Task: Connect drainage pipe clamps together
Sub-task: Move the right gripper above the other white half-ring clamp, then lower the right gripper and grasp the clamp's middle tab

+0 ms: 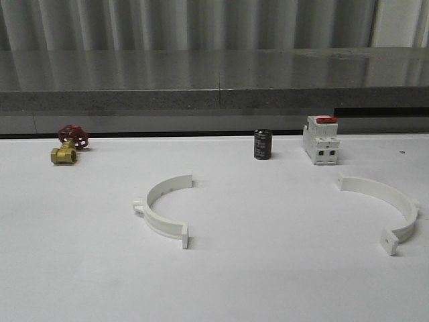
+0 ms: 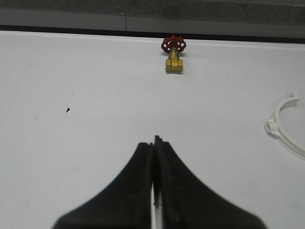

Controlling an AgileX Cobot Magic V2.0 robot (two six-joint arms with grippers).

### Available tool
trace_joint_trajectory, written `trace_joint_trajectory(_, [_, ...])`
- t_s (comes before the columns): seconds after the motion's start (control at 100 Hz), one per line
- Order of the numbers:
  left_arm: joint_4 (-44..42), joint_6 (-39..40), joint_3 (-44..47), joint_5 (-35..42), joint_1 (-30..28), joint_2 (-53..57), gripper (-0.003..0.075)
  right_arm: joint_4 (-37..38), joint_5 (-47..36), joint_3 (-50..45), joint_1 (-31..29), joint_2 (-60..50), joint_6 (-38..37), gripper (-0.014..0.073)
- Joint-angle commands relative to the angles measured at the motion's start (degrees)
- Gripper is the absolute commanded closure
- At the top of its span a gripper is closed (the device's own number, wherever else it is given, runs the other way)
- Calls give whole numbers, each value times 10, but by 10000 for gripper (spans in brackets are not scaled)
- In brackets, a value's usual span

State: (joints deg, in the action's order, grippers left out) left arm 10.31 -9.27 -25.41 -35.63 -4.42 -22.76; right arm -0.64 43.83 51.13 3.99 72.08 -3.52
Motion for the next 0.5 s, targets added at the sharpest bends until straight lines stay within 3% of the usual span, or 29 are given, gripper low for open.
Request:
trace_joint_trajectory(0.0, [12,0,-15,39,2,-4,741,-2,-40,39,0,20,6,-52])
trace_joint_trajectory(0.49, [12,0,-15,39,2,-4,741,-2,-62,126,28,224,6,-52])
